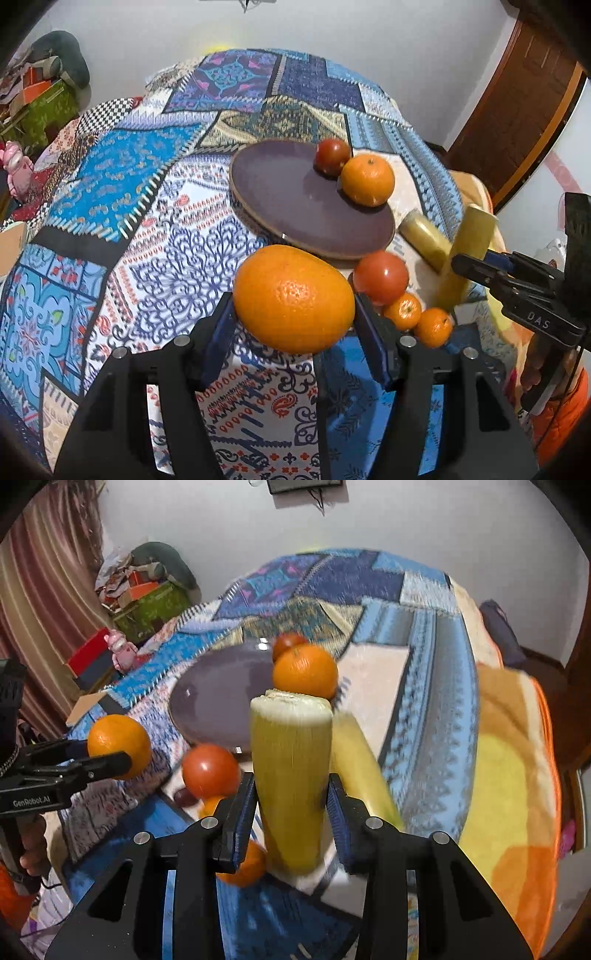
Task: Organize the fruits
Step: 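Lift the yellow cylinder with the right gripper while the left holds an orange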
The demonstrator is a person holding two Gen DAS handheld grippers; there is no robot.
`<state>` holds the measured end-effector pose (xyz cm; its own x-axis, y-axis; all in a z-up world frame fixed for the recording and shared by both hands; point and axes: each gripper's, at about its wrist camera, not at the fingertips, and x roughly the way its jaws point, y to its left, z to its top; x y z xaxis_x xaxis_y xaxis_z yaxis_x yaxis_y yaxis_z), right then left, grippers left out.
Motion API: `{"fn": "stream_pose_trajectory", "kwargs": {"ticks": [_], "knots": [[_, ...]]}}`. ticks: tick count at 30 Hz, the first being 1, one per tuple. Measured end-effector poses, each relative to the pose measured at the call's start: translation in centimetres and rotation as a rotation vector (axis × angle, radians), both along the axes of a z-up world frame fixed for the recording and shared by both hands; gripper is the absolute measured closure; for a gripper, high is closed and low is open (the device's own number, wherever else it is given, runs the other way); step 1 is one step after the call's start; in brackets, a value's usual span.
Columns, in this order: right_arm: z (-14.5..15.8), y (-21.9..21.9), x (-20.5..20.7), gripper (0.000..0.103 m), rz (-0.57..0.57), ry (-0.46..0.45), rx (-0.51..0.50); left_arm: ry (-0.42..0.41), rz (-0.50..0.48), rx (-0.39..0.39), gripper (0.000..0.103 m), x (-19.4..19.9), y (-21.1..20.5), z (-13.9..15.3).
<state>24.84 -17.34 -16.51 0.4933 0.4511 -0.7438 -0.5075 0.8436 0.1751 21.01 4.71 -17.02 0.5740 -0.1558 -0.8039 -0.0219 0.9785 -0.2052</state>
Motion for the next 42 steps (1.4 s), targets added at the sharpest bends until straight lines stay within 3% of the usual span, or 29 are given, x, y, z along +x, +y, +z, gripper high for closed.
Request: {"fn": "stream_pose_trajectory", "kwargs": {"ticks": [14, 42], "knots": [[1.4, 5.5, 2.8, 0.069, 0.085, -0.076, -0.051, -0.059, 0.021, 0.010, 0.041, 2.4, 1.5, 2.1], [-0.4, 12.4, 9.6, 0.069, 0.162, -0.032, -0.126, -0.038, 0.016, 0.067, 0.041, 10.6, 3.4, 0.3]]}}
